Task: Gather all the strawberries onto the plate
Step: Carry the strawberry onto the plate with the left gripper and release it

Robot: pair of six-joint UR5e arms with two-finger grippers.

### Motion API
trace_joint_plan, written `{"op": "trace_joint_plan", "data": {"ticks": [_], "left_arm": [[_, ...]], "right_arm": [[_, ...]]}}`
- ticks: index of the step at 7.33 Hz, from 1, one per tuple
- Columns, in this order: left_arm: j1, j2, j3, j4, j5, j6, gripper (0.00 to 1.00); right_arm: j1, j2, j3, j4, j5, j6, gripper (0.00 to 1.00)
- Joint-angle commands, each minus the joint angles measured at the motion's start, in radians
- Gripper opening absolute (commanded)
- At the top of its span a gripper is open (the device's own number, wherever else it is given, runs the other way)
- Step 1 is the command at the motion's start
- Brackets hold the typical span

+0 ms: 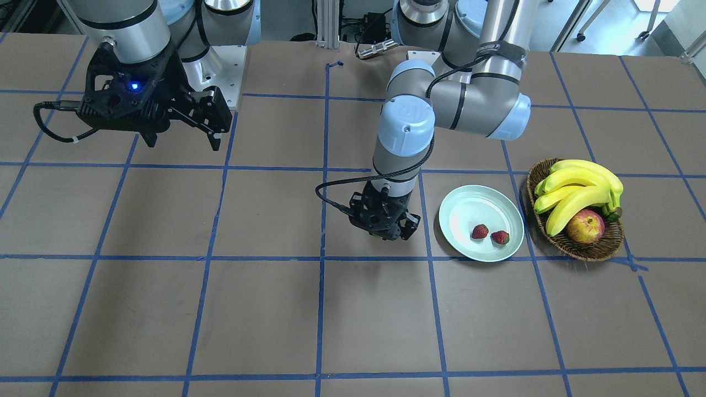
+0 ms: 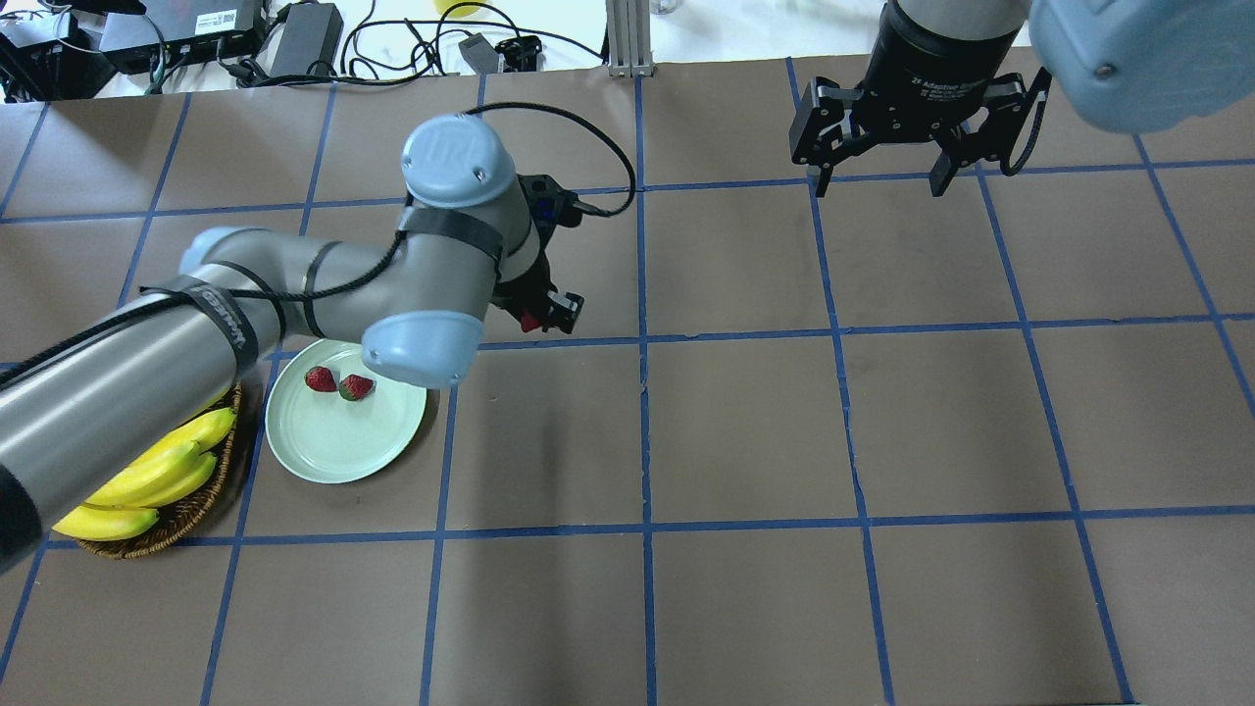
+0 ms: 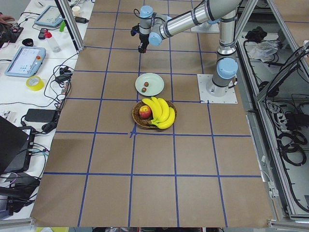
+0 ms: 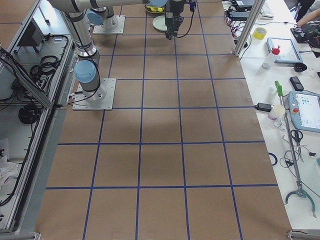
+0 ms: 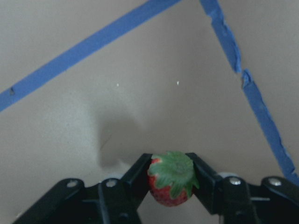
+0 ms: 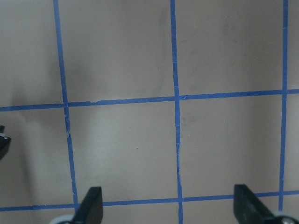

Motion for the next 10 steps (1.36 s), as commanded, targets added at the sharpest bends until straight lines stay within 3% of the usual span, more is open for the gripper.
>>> {"op": "trace_joint_plan", "data": {"ticks": [1,4,6,9,10], "left_arm": [[0.18,0.03,0.063,-0.106,0.004,0.036,0.0],[0.372,0.019,-0.027,-0.14,-0.005,0.111,0.0],[0.396,0.018,-0.133,-0.097,-0.013,0.113,0.0],[0.387,0.033,-0.173,-0.07,-0.056,0.105,0.0],[0.388,0.027,-0.175,-0.077,-0.054,0.105,0.07]], "right_arm": [[0.0,0.0,0.002,0.0,0.002,0.0,1.0],[0.0,0.002,0.003,0.002,0.0,0.0,1.0],[0.003,0.0,0.003,0.002,0.002,0.003,1.0],[0.005,0.0,0.005,0.005,0.002,0.0,1.0],[0.005,-0.002,0.005,0.005,0.002,0.0,1.0]]}}
